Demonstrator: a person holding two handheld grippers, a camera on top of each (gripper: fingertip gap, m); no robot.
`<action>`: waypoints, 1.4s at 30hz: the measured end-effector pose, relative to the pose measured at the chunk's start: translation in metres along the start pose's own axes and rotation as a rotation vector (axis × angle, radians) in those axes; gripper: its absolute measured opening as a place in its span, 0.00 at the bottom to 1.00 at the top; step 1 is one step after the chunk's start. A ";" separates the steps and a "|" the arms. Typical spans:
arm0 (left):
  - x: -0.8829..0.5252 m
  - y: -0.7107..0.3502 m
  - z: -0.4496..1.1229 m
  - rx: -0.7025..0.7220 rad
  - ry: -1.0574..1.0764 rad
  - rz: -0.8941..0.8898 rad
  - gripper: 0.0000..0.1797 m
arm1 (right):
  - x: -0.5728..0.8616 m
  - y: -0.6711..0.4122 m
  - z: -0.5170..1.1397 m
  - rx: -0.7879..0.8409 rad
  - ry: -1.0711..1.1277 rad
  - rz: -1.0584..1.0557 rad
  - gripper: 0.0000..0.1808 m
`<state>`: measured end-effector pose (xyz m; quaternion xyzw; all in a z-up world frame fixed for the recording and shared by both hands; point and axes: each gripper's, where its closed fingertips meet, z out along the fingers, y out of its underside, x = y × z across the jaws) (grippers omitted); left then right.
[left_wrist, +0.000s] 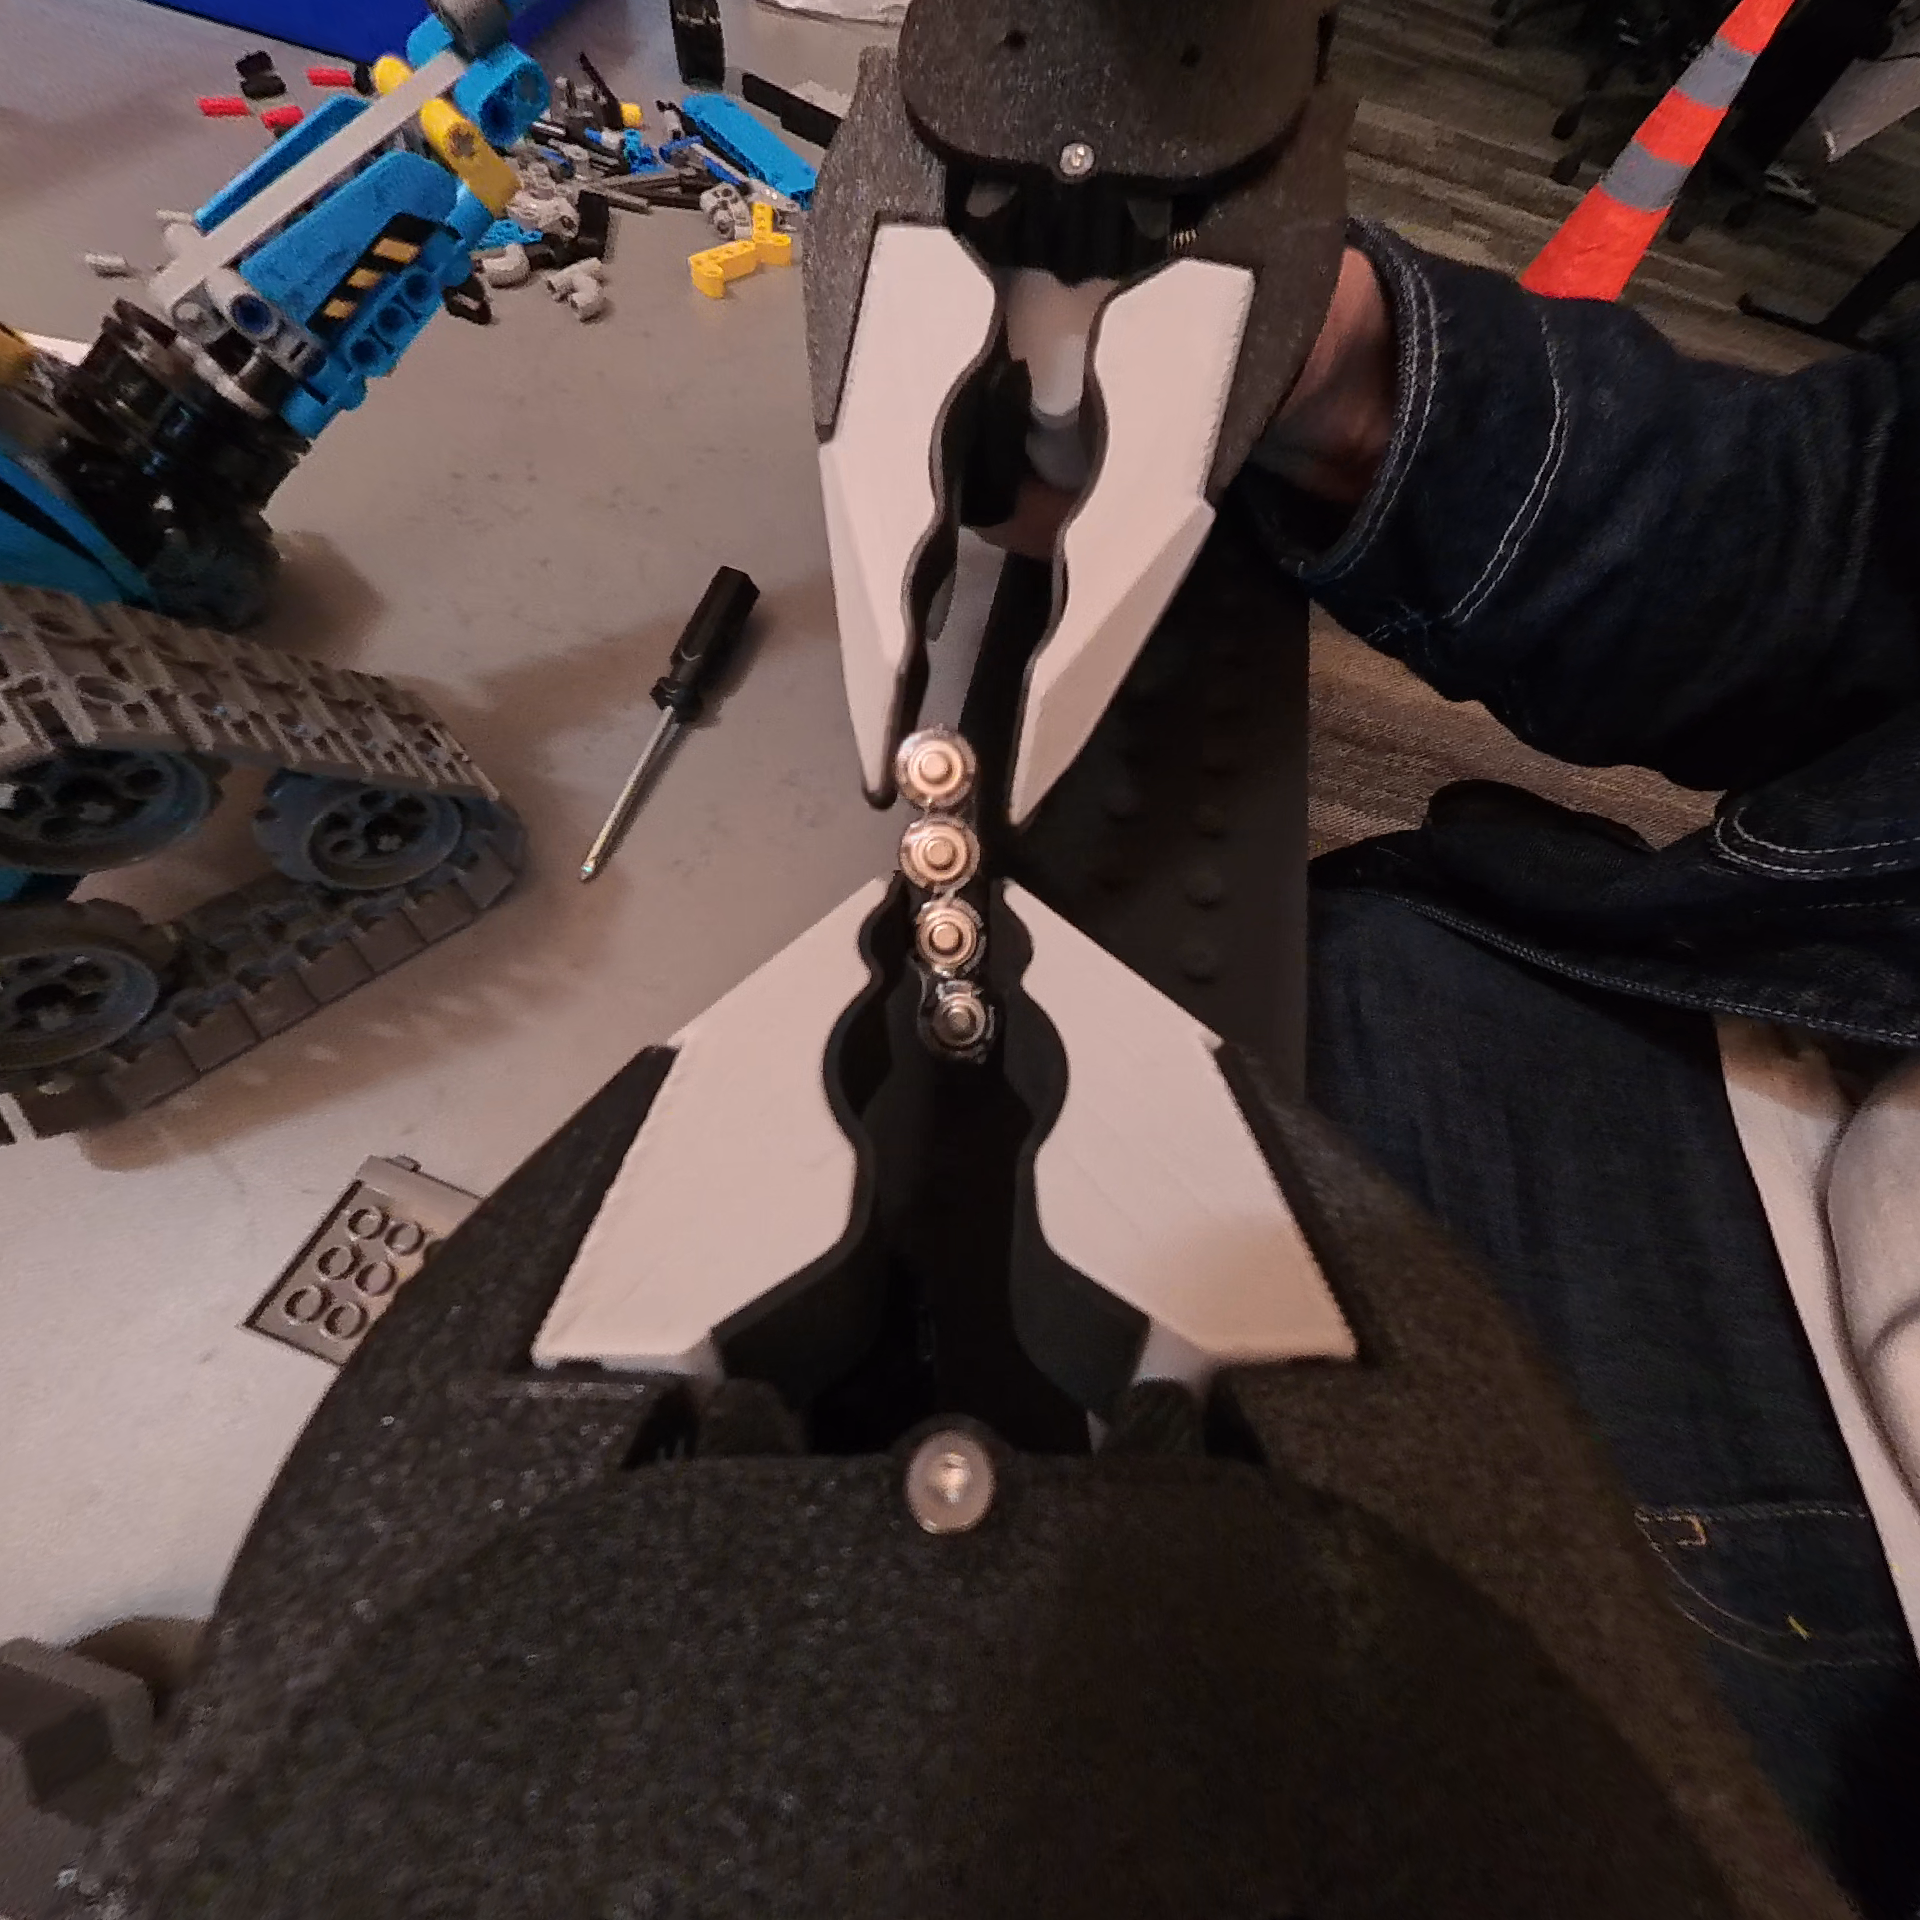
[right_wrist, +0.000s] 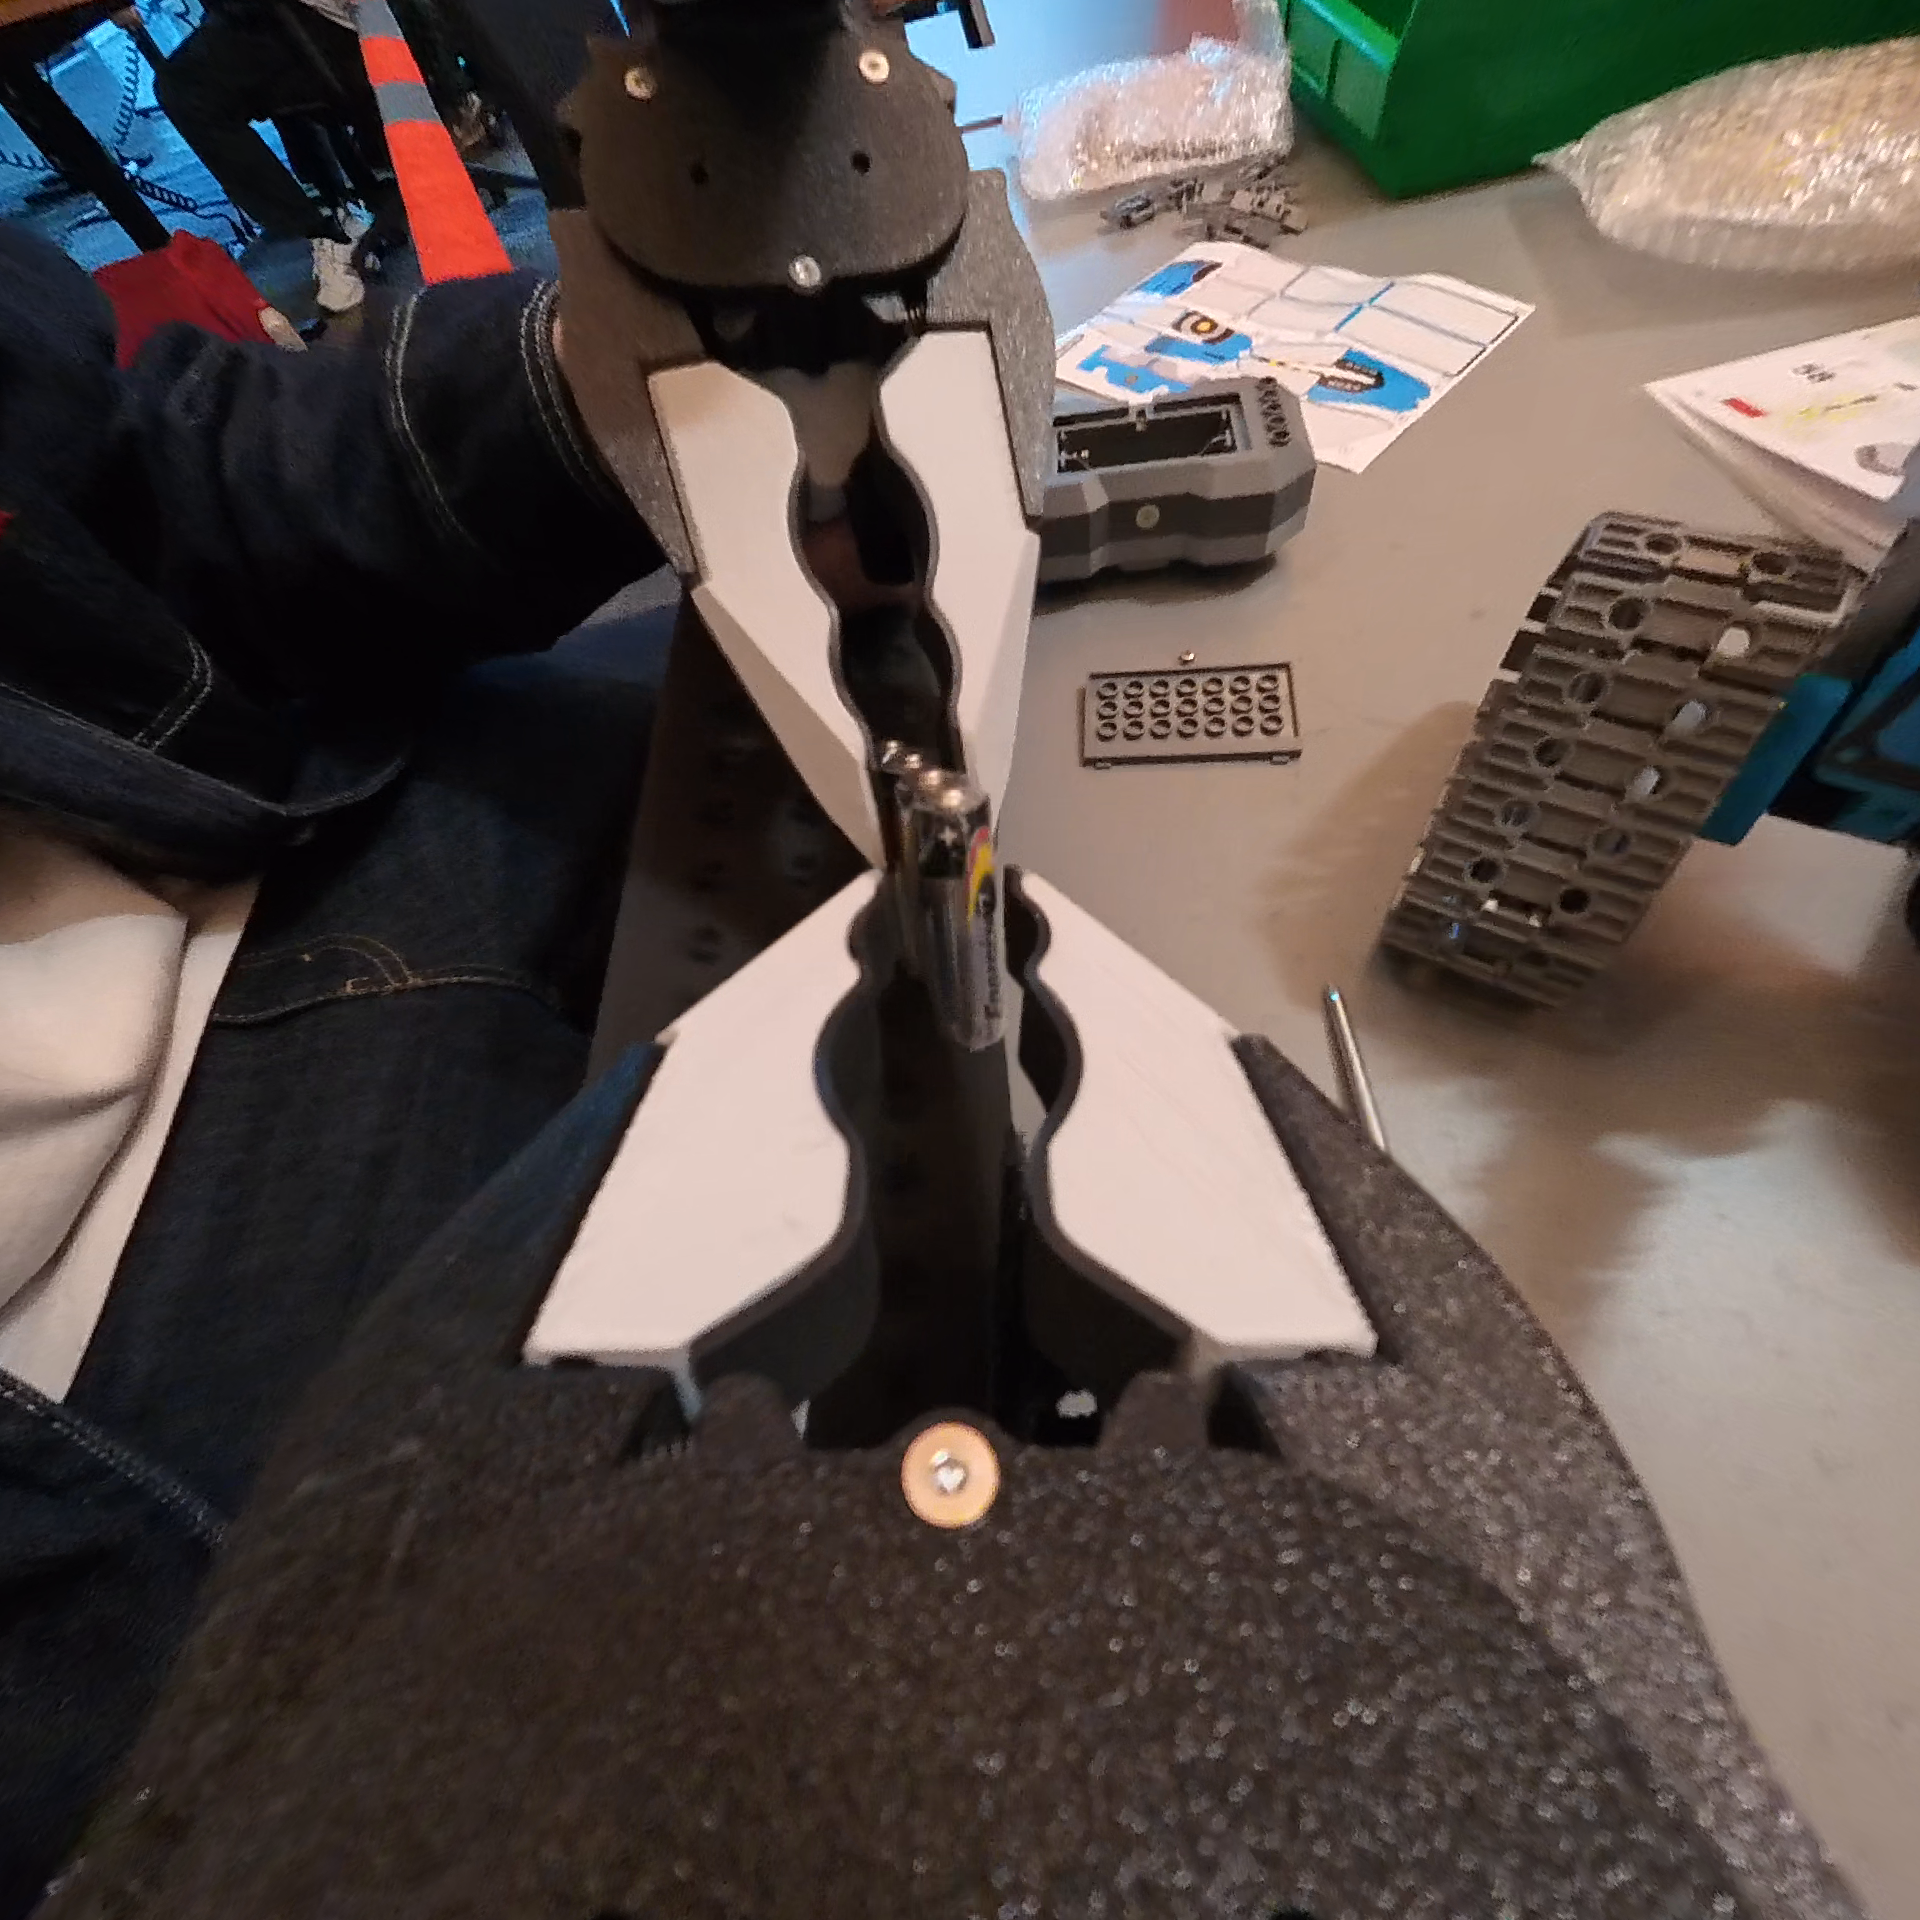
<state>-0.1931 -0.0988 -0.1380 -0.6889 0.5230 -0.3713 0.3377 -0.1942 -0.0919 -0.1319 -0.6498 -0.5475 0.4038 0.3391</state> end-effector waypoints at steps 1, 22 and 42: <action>0.000 0.000 0.001 0.001 -0.004 0.006 0.06 | 0.001 0.000 0.001 -0.005 0.009 -0.004 0.08; -0.056 0.016 0.010 -0.085 -0.104 -0.416 0.07 | 0.095 0.075 -0.039 -0.337 0.394 0.090 0.09; -0.025 -0.016 -0.007 -0.122 -0.485 0.441 0.19 | 0.012 0.015 -0.037 -0.371 0.353 -0.017 0.07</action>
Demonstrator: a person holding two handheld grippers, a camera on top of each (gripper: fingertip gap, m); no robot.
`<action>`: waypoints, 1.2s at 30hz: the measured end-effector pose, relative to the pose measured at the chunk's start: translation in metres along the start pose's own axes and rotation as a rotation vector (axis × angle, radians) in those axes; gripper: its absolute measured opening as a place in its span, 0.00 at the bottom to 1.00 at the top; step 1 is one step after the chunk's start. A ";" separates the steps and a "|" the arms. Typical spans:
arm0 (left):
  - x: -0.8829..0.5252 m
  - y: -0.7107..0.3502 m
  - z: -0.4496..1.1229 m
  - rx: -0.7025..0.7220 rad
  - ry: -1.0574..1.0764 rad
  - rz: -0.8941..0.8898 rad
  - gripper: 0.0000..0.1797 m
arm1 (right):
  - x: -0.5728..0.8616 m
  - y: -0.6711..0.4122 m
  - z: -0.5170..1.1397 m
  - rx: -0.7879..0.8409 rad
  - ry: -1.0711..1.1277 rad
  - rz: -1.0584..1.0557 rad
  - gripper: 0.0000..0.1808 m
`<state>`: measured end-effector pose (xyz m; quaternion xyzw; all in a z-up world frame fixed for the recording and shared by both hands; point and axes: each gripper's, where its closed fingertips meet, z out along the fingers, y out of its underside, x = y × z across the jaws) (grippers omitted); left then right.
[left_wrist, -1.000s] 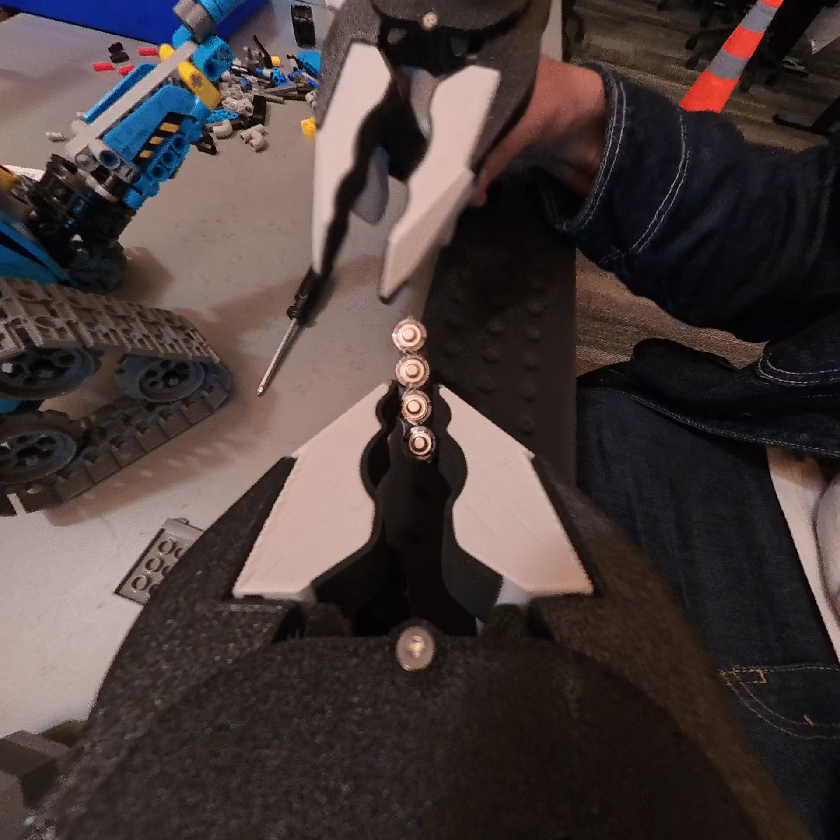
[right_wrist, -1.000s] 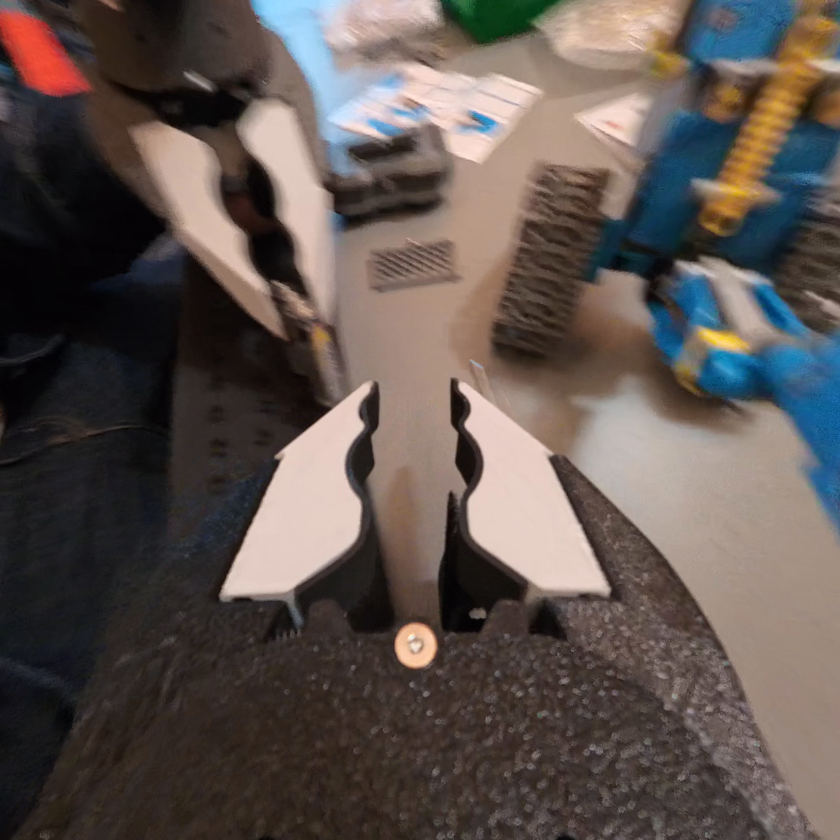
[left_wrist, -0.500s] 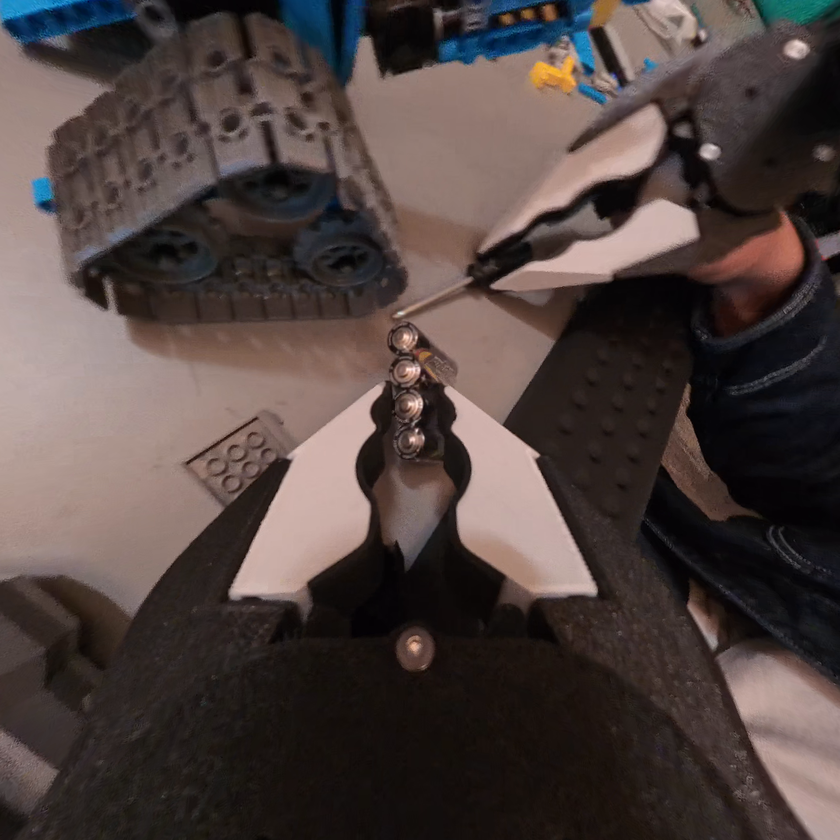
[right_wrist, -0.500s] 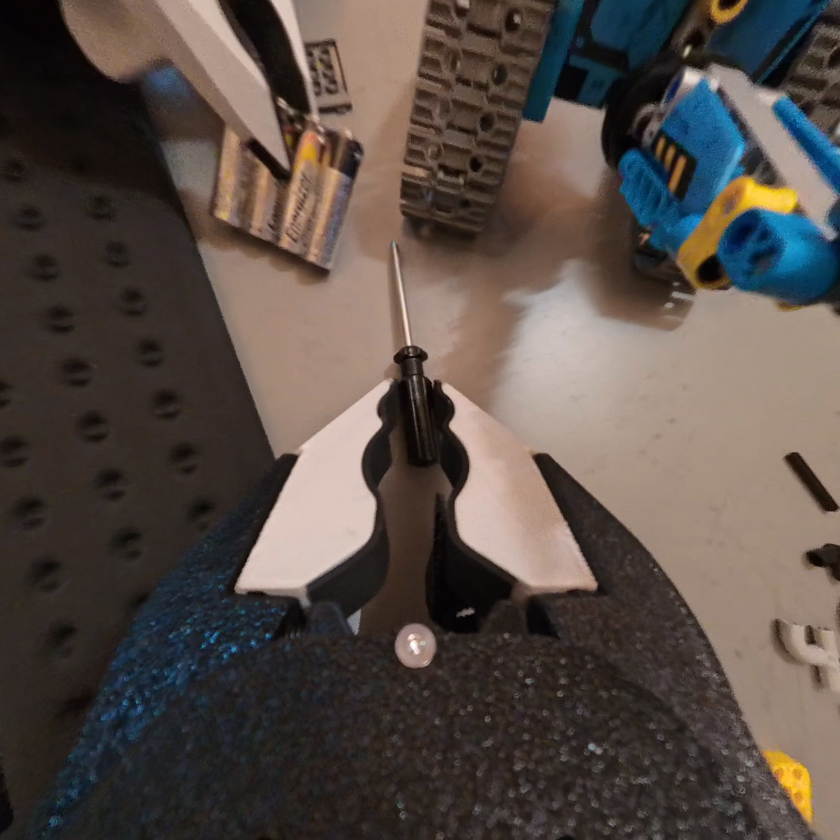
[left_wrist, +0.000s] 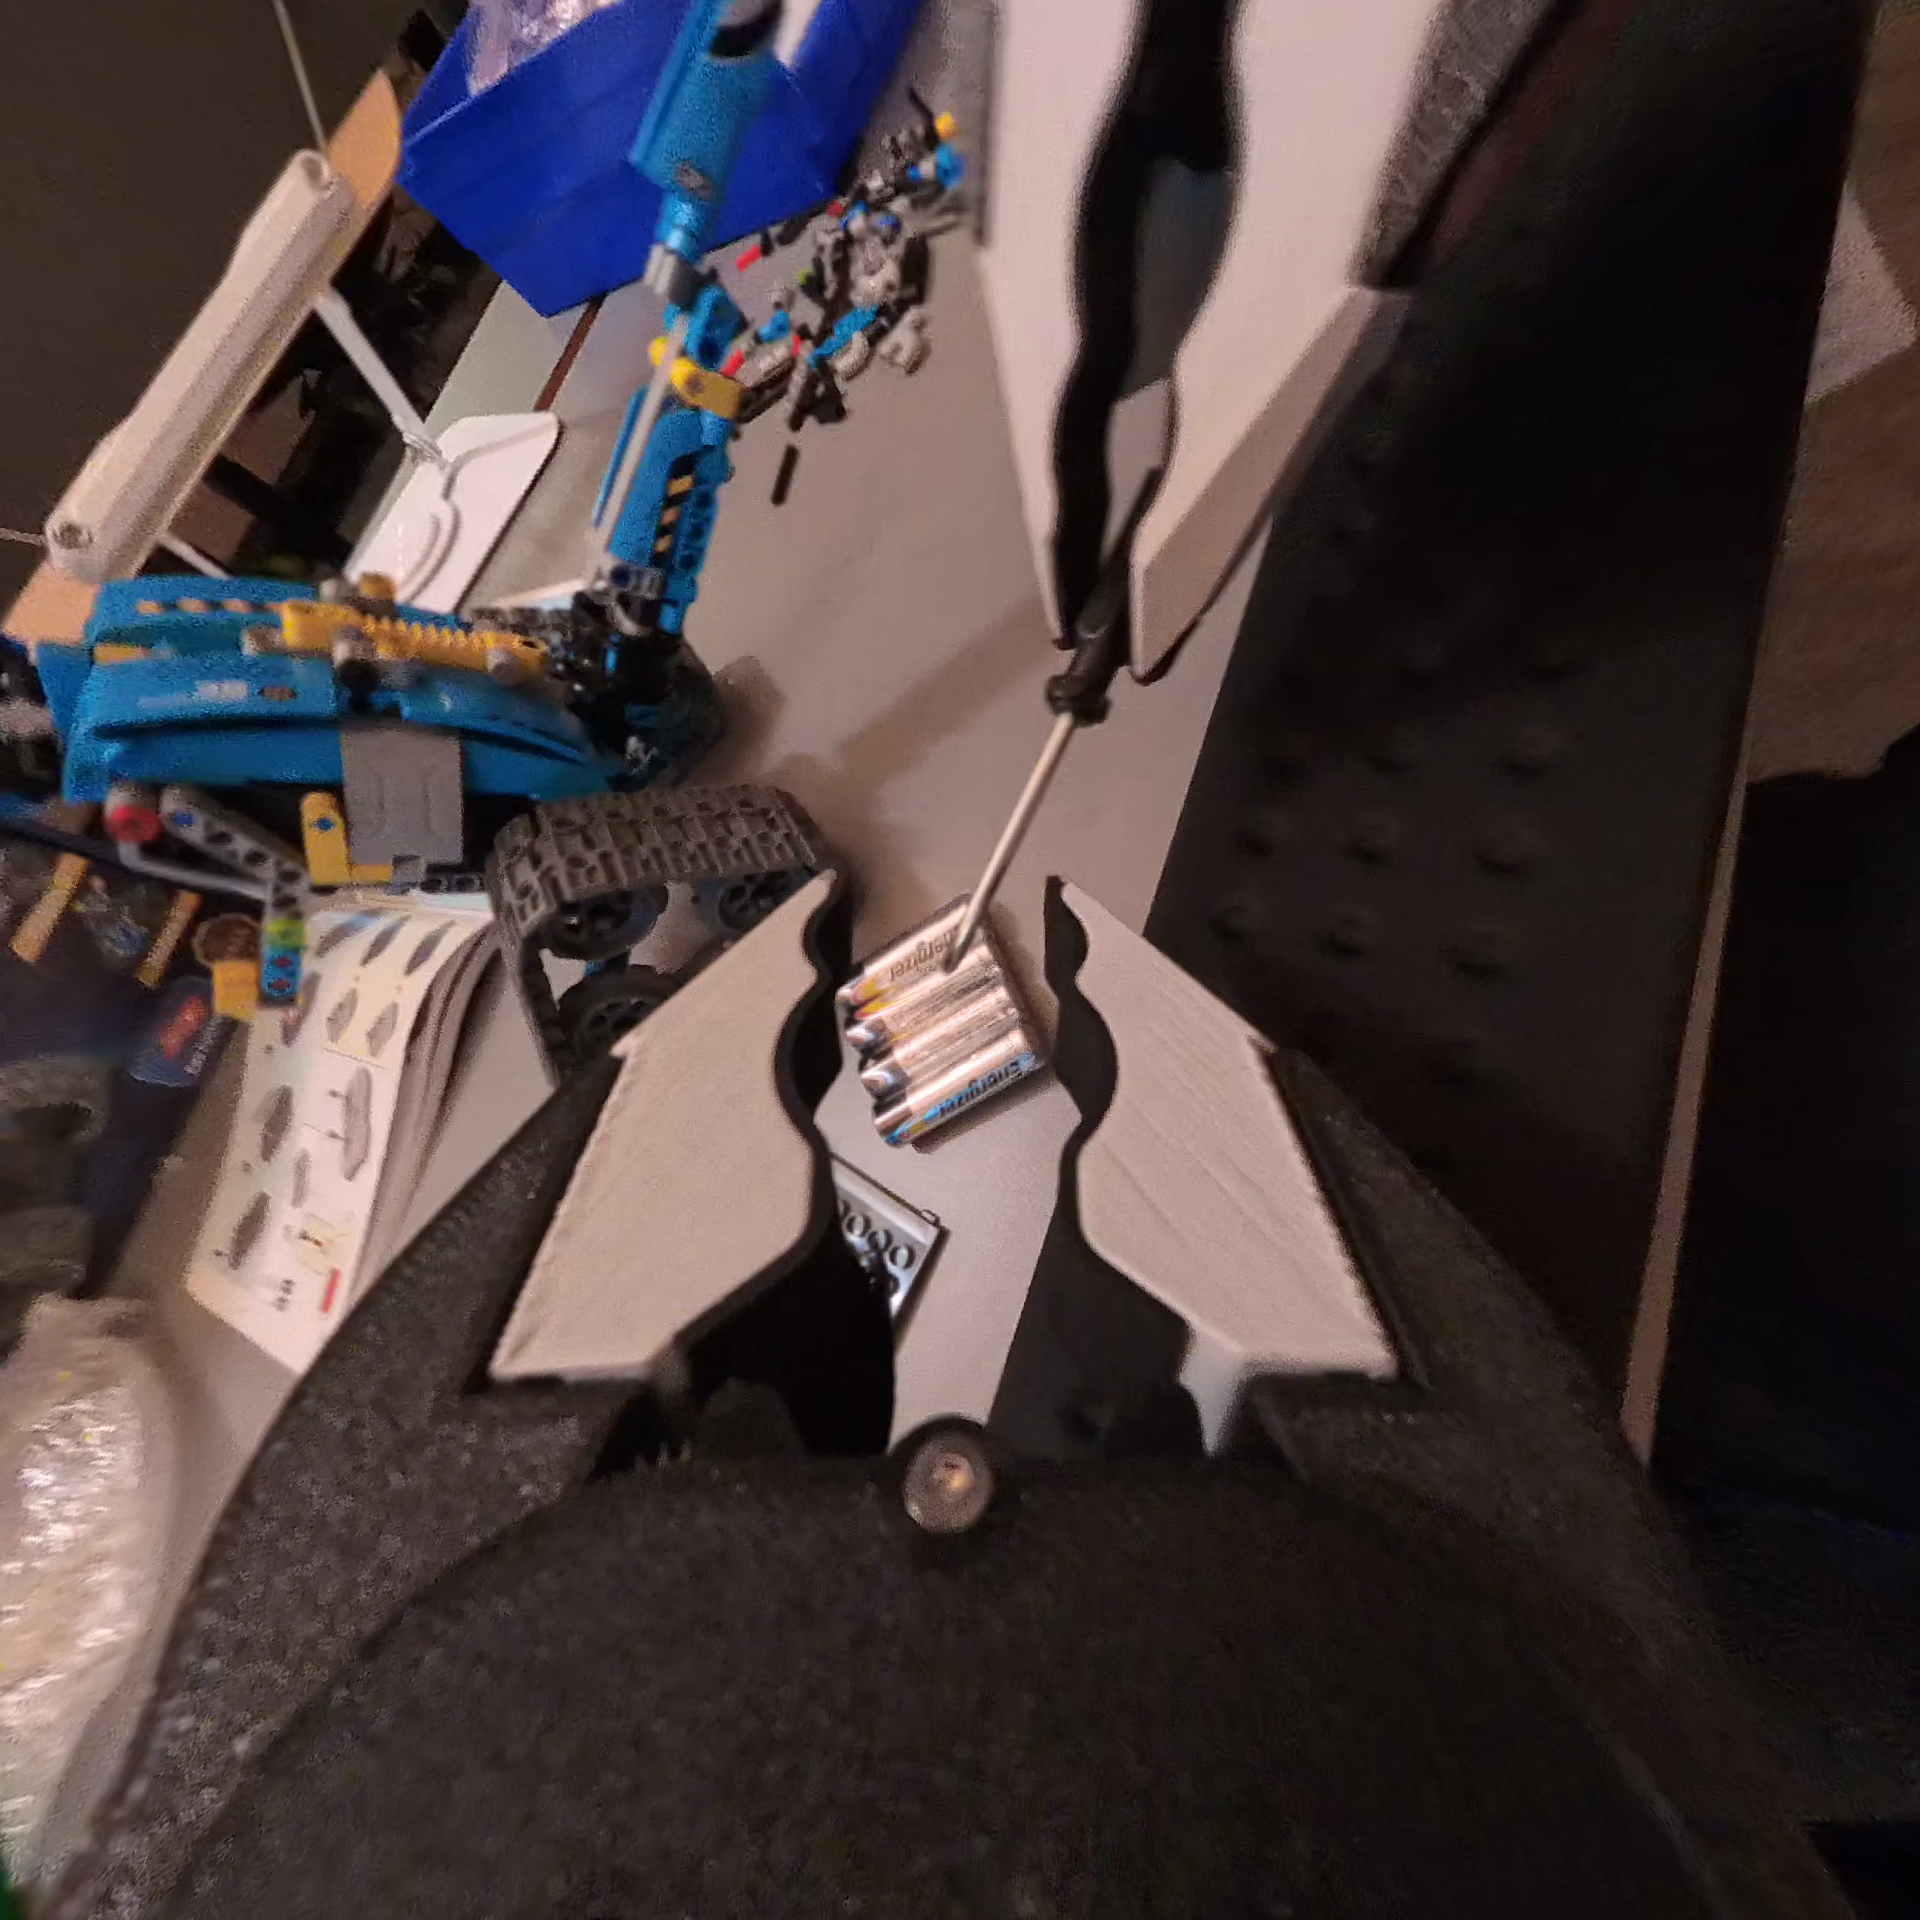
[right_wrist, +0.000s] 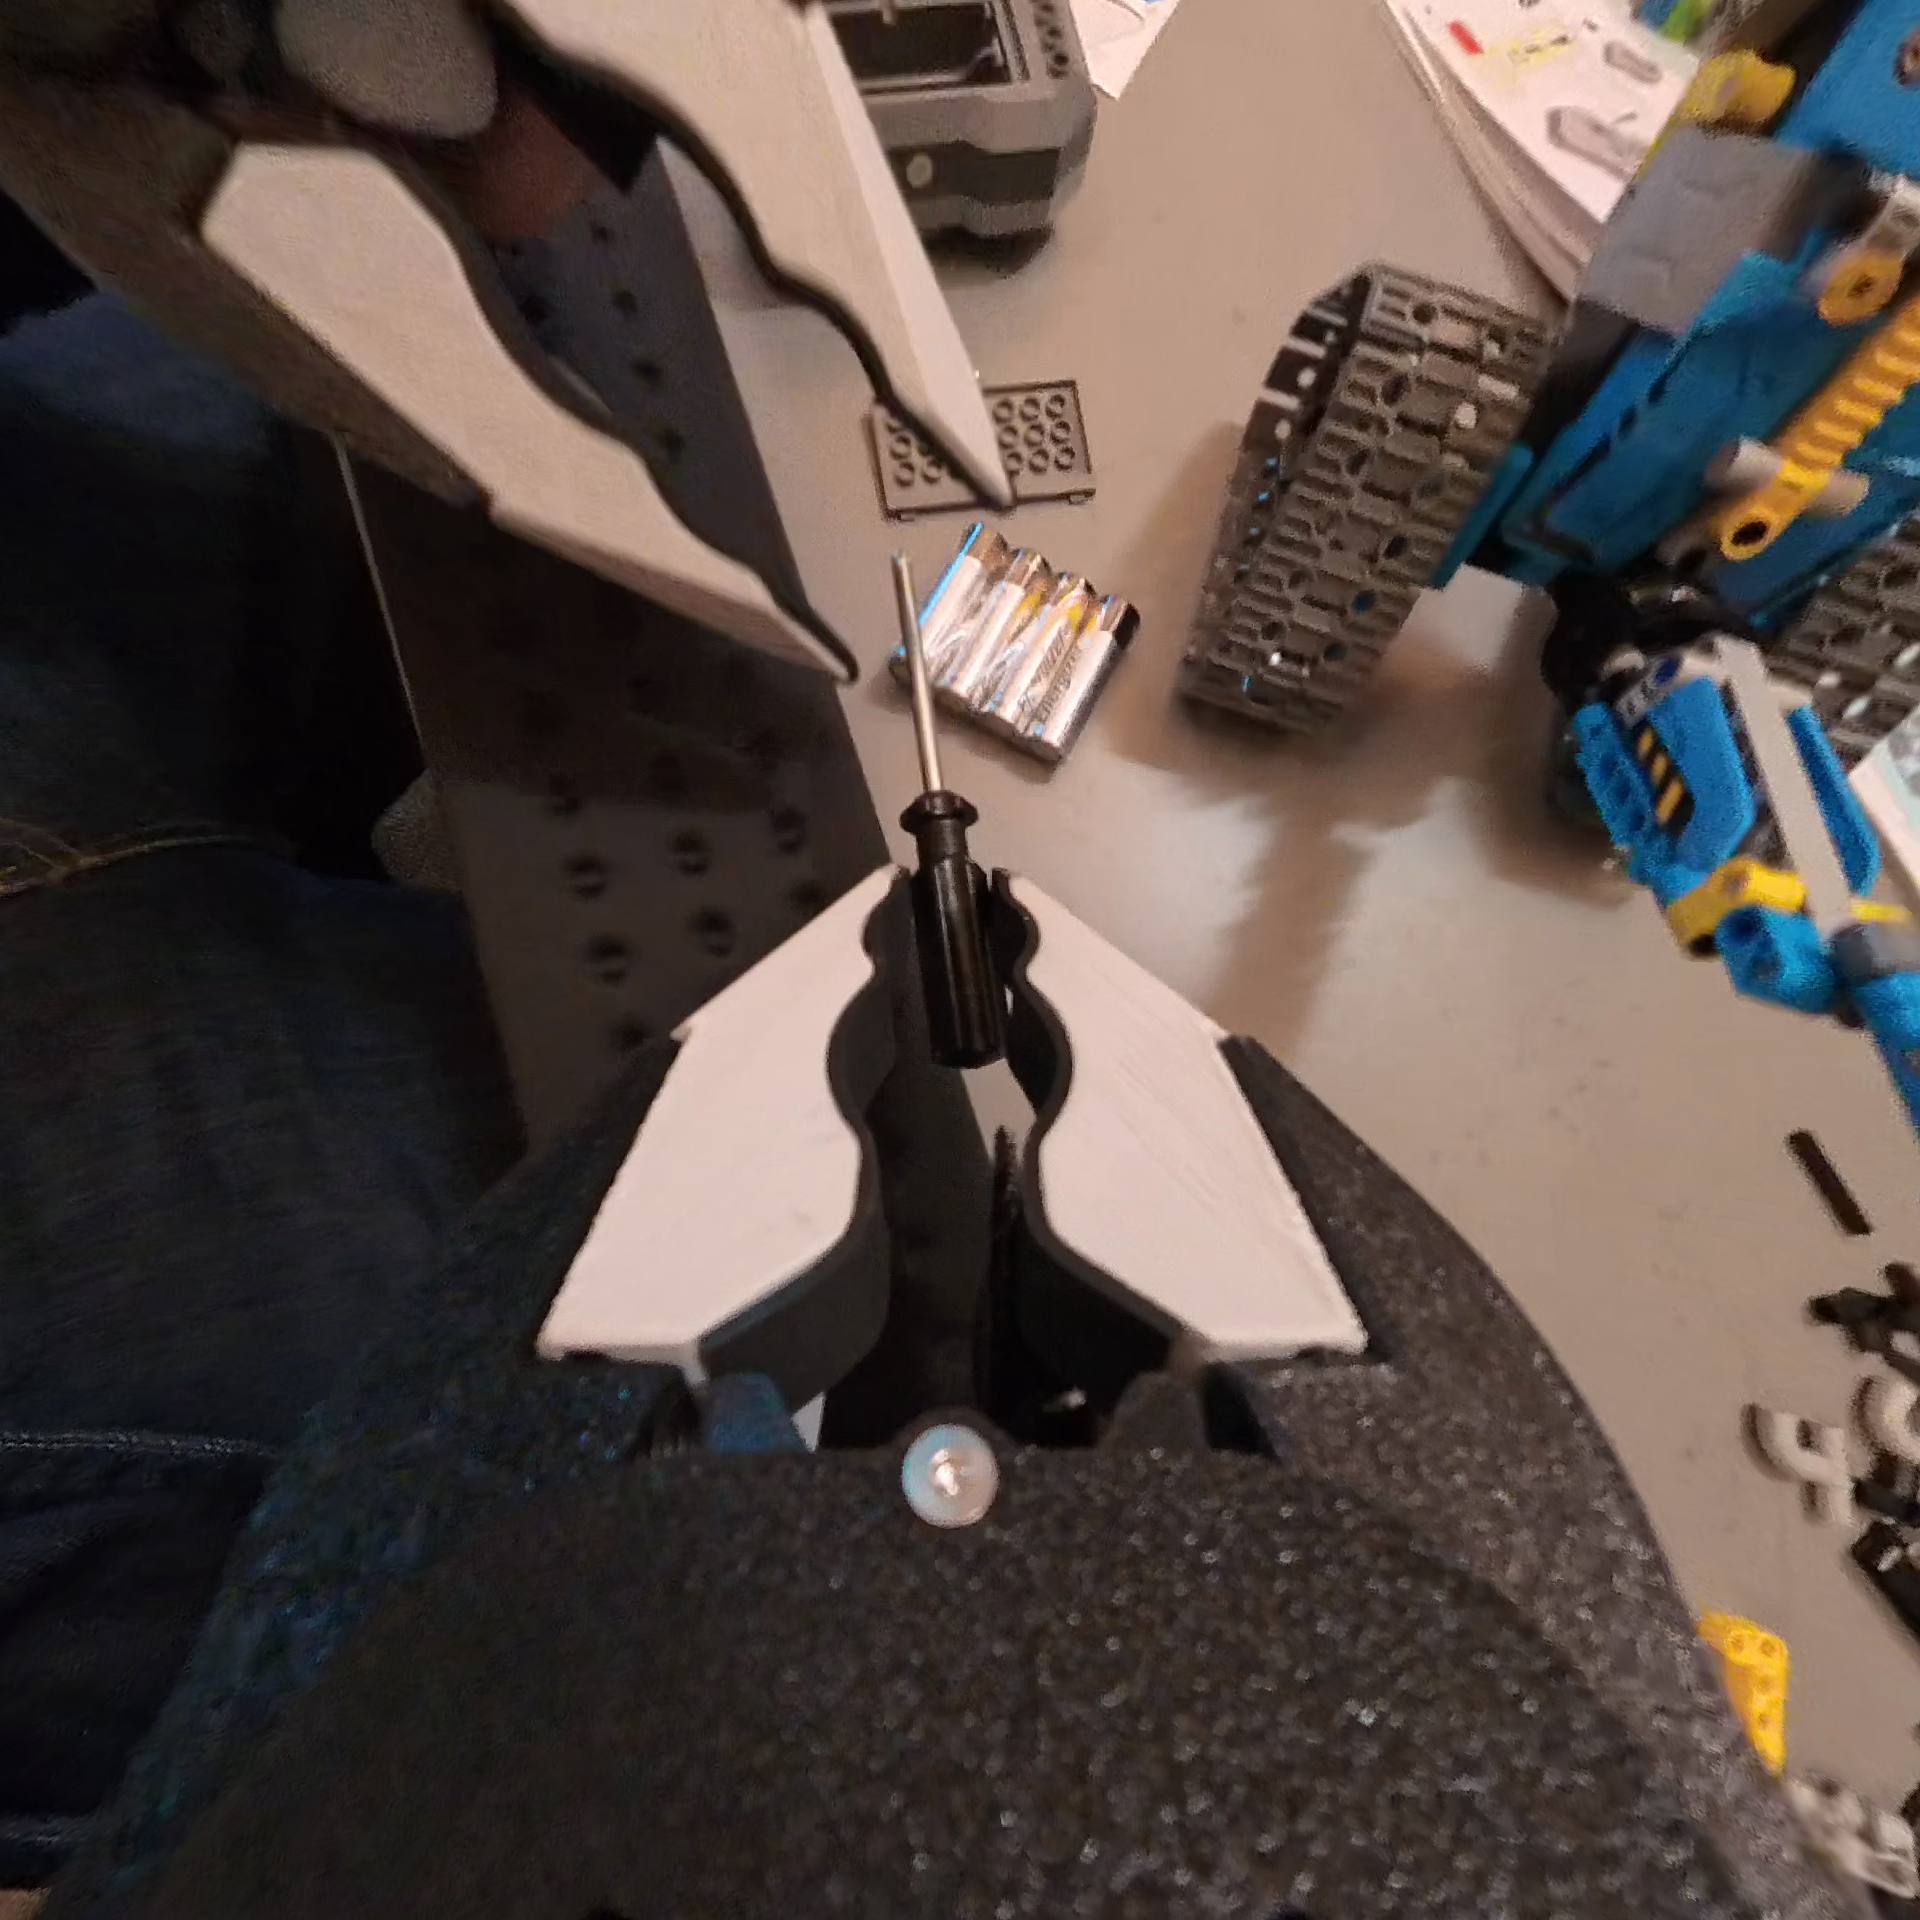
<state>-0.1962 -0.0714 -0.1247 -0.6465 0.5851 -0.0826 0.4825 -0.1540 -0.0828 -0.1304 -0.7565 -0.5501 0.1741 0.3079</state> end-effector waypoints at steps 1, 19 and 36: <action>0.001 -0.001 0.001 -0.001 -0.018 0.038 0.19 | -0.001 -0.004 0.001 -0.008 -0.004 -0.016 0.07; -0.019 -0.042 -0.027 0.339 -0.151 -0.001 0.00 | -0.001 -0.062 -0.019 0.672 -0.302 0.298 0.29; -0.009 0.046 0.019 -0.114 0.219 -0.348 0.29 | 0.030 -0.038 0.024 0.421 -0.019 0.176 0.05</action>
